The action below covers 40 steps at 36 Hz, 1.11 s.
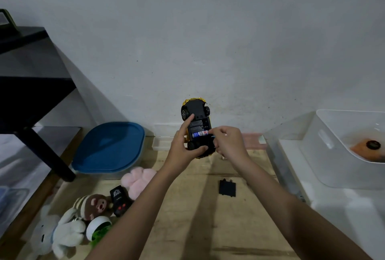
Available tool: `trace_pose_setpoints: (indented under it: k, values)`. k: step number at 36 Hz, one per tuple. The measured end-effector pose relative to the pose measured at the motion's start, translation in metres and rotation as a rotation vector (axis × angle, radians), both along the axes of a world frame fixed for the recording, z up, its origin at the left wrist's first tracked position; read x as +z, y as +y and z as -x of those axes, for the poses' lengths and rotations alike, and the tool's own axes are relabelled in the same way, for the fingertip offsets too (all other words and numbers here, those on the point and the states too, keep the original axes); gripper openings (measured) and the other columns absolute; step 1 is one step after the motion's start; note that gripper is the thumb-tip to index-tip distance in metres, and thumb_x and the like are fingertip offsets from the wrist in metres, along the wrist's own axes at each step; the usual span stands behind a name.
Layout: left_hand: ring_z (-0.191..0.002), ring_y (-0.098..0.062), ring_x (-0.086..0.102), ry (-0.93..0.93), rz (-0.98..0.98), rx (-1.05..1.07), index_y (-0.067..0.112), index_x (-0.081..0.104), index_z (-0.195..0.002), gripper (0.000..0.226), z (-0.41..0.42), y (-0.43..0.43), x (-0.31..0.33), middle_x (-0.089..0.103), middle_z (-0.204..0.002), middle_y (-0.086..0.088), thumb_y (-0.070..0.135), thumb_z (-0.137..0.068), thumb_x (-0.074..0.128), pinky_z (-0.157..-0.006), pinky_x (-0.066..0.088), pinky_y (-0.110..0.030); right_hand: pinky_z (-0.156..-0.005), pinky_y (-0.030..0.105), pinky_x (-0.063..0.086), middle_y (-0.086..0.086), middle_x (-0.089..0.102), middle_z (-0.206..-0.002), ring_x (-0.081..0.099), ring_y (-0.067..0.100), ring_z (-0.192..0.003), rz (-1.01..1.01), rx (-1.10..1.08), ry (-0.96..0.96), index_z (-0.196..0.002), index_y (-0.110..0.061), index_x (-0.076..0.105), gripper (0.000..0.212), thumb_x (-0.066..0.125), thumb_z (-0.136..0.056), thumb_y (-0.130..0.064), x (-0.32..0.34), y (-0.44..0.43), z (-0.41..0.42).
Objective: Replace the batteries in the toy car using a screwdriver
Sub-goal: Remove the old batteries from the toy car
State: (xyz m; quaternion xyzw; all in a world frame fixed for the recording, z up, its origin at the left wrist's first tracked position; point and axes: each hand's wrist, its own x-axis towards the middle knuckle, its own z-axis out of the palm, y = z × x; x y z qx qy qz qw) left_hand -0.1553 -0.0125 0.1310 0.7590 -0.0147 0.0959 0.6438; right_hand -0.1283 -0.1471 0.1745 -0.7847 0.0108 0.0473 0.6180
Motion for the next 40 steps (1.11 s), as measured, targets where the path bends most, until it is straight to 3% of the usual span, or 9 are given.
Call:
trace_pose_setpoints:
  k: [4,11,21,25,28,30,33,37,40]
  values:
    - [-0.103,-0.013,0.059,-0.026,0.025,-0.018,0.053,0.032,-0.132,0.089,0.001,-0.001,0.004,0.048,-0.129,0.012,0.0,-0.074,0.074,-0.07,0.054,-0.02,-0.032,0.012,0.027,0.003,0.048,-0.054,0.035,0.0,-0.027,-0.055,-0.013,0.025,-0.097,-0.003,0.067,0.022,0.048,-0.092,-0.012,0.002,-0.004,0.001]
    - [-0.098,-0.006,0.059,-0.021,0.041,-0.046,0.046,0.032,-0.136,0.088,0.001,-0.003,0.01,0.047,-0.122,0.026,-0.003,-0.075,0.073,-0.069,0.052,-0.018,-0.032,0.015,0.026,0.005,0.047,-0.054,0.032,0.003,-0.029,-0.129,-0.004,0.038,-0.094,0.001,0.065,0.022,0.045,-0.091,-0.008,0.003,-0.011,0.0]
    - [-0.101,-0.003,0.056,0.007,0.038,-0.06,0.043,0.031,-0.137,0.087,0.0,-0.001,0.009,0.051,-0.125,0.009,0.003,-0.075,0.075,-0.073,0.049,-0.012,-0.032,0.016,0.029,0.006,0.05,-0.059,0.036,0.001,-0.03,-0.068,0.122,-0.076,-0.086,-0.003,0.059,0.011,0.055,-0.09,-0.012,-0.001,-0.021,-0.008]
    - [-0.102,-0.001,0.056,0.041,0.043,-0.095,0.047,0.03,-0.134,0.085,-0.001,0.003,0.011,0.052,-0.121,0.016,0.005,-0.075,0.076,-0.075,0.05,-0.014,-0.039,0.019,0.035,0.0,0.048,-0.063,0.043,0.001,-0.039,0.117,0.191,-0.254,-0.089,-0.014,0.063,0.011,0.067,-0.083,-0.022,-0.004,-0.028,-0.01]
    - [-0.099,0.006,0.056,0.063,0.047,-0.114,0.045,0.03,-0.137,0.087,-0.003,0.008,0.011,0.052,-0.121,0.016,0.007,-0.075,0.077,-0.079,0.051,-0.017,-0.055,0.024,0.045,0.001,0.051,-0.067,0.05,0.008,-0.056,0.241,0.26,-0.339,-0.099,-0.028,0.065,0.022,0.072,-0.079,-0.022,-0.003,-0.033,-0.013]
    - [-0.104,0.005,0.055,0.077,0.039,-0.141,0.046,0.03,-0.138,0.087,-0.003,0.011,0.011,0.05,-0.124,0.018,0.008,-0.075,0.077,-0.083,0.052,-0.019,-0.067,0.027,0.049,0.003,0.058,-0.077,0.057,0.013,-0.068,0.268,0.311,-0.337,-0.107,-0.027,0.066,0.029,0.072,-0.079,-0.022,-0.003,-0.034,-0.016]
    - [-0.109,0.001,0.054,0.089,0.02,-0.199,0.044,0.029,-0.14,0.089,-0.003,0.012,0.01,0.05,-0.129,0.009,0.007,-0.075,0.077,-0.086,0.051,-0.02,-0.082,0.025,0.048,-0.003,0.066,-0.097,0.061,0.012,-0.092,0.321,0.374,-0.344,-0.104,-0.023,0.07,0.023,0.07,-0.08,-0.024,-0.003,-0.033,-0.02]
    - [-0.109,-0.001,0.055,0.11,0.035,-0.225,0.041,0.028,-0.141,0.089,-0.003,0.012,0.007,0.05,-0.128,0.005,0.006,-0.076,0.076,-0.084,0.052,-0.019,-0.079,0.028,0.045,0.001,0.064,-0.089,0.058,0.016,-0.088,0.367,0.386,-0.374,-0.097,-0.018,0.072,0.016,0.069,-0.081,-0.023,0.0,-0.029,-0.022]
    - [-0.111,-0.004,0.055,0.111,0.031,-0.221,0.043,0.027,-0.141,0.089,-0.005,0.012,0.006,0.049,-0.127,0.007,0.007,-0.075,0.076,-0.087,0.052,-0.023,-0.071,0.019,0.042,-0.008,0.056,-0.082,0.055,0.011,-0.082,0.345,0.363,-0.389,-0.097,-0.016,0.071,0.016,0.069,-0.082,-0.022,-0.001,-0.028,-0.023]
